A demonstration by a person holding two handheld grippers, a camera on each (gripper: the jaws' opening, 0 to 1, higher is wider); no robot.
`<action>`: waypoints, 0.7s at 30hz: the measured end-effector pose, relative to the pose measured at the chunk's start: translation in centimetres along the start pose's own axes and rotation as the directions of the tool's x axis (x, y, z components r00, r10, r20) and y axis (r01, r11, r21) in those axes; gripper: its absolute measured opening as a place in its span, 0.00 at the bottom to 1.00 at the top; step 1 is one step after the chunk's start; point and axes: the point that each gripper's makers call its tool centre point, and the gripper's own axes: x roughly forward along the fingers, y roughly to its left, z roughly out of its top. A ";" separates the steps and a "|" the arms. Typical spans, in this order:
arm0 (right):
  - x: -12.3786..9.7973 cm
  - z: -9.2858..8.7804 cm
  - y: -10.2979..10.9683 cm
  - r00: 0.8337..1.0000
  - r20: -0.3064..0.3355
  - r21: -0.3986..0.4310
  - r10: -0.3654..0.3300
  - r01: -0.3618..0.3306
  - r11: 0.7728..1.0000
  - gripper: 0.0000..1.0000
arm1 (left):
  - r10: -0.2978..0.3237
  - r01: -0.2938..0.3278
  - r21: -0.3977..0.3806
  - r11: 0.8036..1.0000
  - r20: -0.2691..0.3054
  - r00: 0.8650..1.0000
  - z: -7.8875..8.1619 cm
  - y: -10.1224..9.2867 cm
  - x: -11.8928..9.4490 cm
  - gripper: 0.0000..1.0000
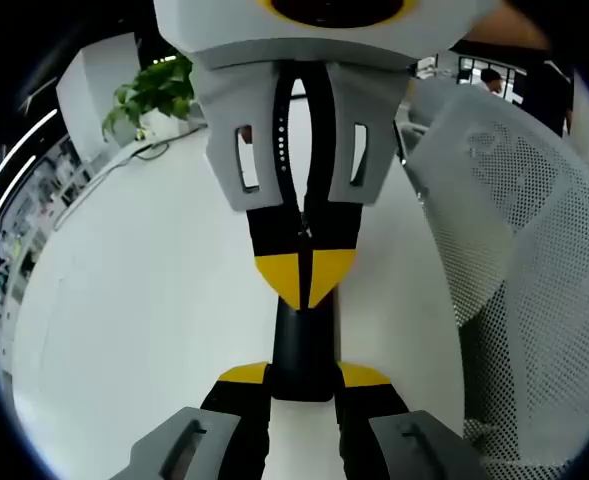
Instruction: Press the specified remote control buttons in sequence, fully releasing each button before pressing the next.
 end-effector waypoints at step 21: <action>0.1 -0.1 0.1 1.000 -0.017 -0.019 0.001 -0.002 1.000 0.00 | -0.003 0.003 0.001 1.000 -0.003 1.000 0.0 0.0 0.0 0.24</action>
